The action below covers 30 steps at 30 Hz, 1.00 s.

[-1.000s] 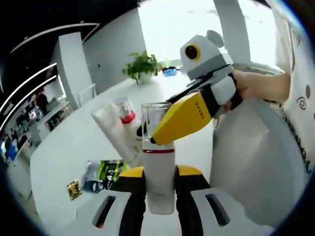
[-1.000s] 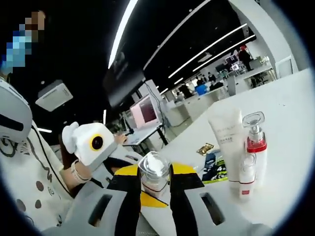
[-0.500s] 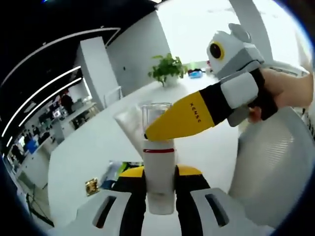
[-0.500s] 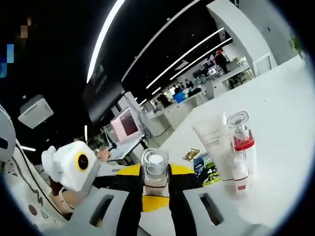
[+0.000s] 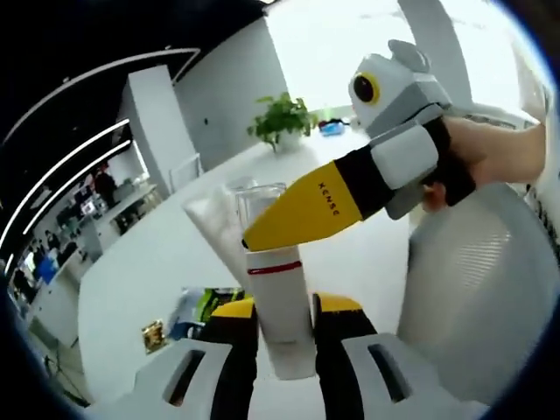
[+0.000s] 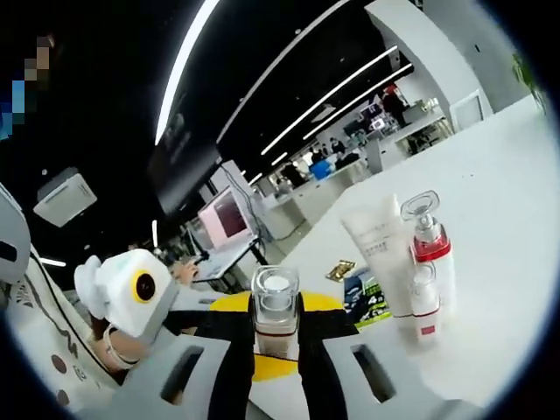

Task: Arrange the skincare products in the storage area until every visible bottle or jar stands upright without overlapping.

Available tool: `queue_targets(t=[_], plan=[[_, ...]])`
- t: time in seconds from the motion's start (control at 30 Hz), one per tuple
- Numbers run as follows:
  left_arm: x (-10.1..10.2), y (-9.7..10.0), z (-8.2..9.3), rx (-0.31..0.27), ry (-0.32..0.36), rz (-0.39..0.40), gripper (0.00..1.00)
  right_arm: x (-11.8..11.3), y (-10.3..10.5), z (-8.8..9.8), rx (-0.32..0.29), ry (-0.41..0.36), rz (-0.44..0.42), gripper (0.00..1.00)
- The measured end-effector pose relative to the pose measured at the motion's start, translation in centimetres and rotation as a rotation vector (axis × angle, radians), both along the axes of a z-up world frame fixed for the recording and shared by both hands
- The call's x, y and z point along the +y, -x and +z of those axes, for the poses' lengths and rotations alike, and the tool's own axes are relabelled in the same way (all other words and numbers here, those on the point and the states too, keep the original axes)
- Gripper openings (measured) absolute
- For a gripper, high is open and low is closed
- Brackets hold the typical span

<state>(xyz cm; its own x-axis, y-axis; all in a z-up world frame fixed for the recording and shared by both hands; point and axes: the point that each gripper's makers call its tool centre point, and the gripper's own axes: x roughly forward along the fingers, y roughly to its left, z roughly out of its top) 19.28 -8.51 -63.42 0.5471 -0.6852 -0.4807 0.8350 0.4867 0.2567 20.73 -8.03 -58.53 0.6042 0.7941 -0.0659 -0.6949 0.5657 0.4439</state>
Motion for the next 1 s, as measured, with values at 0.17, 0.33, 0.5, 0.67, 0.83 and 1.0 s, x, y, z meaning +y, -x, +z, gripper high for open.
queue_targets(t=[0.17, 0.33, 0.5, 0.67, 0.83, 1.0], plan=[[-0.4, 0.7, 0.2, 0.051, 0.027, -0.084, 0.21, 0.2, 0.8, 0.4, -0.095, 0.083, 0.102, 0.17], [-0.5, 1.5, 0.2, 0.122, 0.068, -0.182, 0.21, 0.7, 2.3, 1.1, -0.225, 0.124, 0.247, 0.17], [-1.0, 2.8, -0.1, 0.158, 0.069, -0.297, 0.22, 1.2, 4.2, 1.0, -0.309, 0.186, 0.390, 0.17], [-1.3, 3.8, -1.0, 0.161, 0.047, -0.369, 0.23, 1.6, 5.6, 0.6, -0.350, 0.216, 0.490, 0.17], [-1.8, 4.8, -1.3, 0.186, 0.051, -0.409, 0.21, 1.8, 6.7, 0.5, -0.390, 0.233, 0.559, 0.17], [-2.2, 5.7, -1.1, 0.199, 0.064, -0.440, 0.20, 1.7, 7.7, 0.8, -0.430, 0.225, 0.624, 0.17]])
